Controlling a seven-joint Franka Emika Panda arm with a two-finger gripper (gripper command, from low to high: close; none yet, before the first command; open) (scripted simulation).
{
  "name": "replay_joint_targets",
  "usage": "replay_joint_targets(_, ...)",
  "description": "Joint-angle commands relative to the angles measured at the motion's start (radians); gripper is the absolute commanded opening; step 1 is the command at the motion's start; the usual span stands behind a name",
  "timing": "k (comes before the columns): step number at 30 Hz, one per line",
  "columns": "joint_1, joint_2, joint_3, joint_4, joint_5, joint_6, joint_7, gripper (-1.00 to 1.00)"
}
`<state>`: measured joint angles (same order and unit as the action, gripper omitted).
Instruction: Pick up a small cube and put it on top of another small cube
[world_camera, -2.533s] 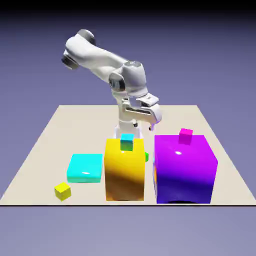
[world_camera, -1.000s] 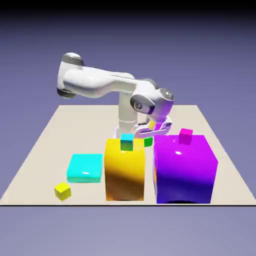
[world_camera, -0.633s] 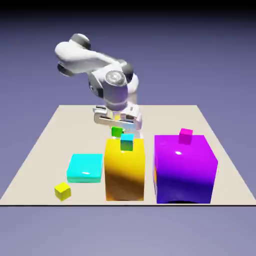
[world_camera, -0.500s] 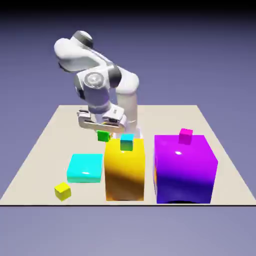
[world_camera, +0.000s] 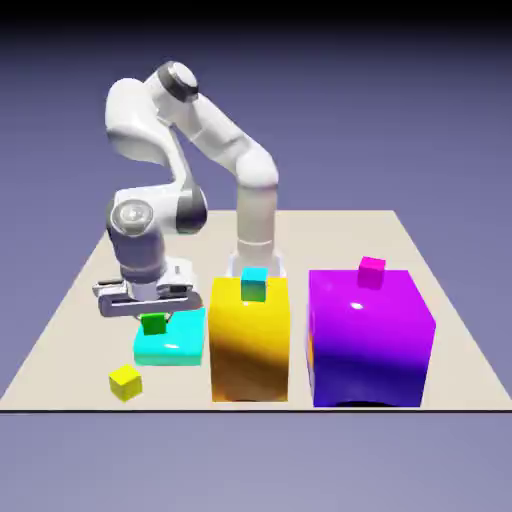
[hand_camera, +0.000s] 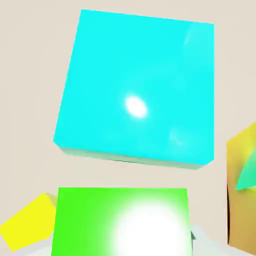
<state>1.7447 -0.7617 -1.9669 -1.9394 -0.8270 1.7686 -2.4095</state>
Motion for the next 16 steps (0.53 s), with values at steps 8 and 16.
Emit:
replay_joint_targets(8, 0.206, 0.083, -0.29, 0.097, -0.012, 0.108, -0.336, -1.0)
replay_joint_targets(16, 0.255, 0.065, -0.346, 0.083, -0.021, 0.13, -0.339, 1.0)
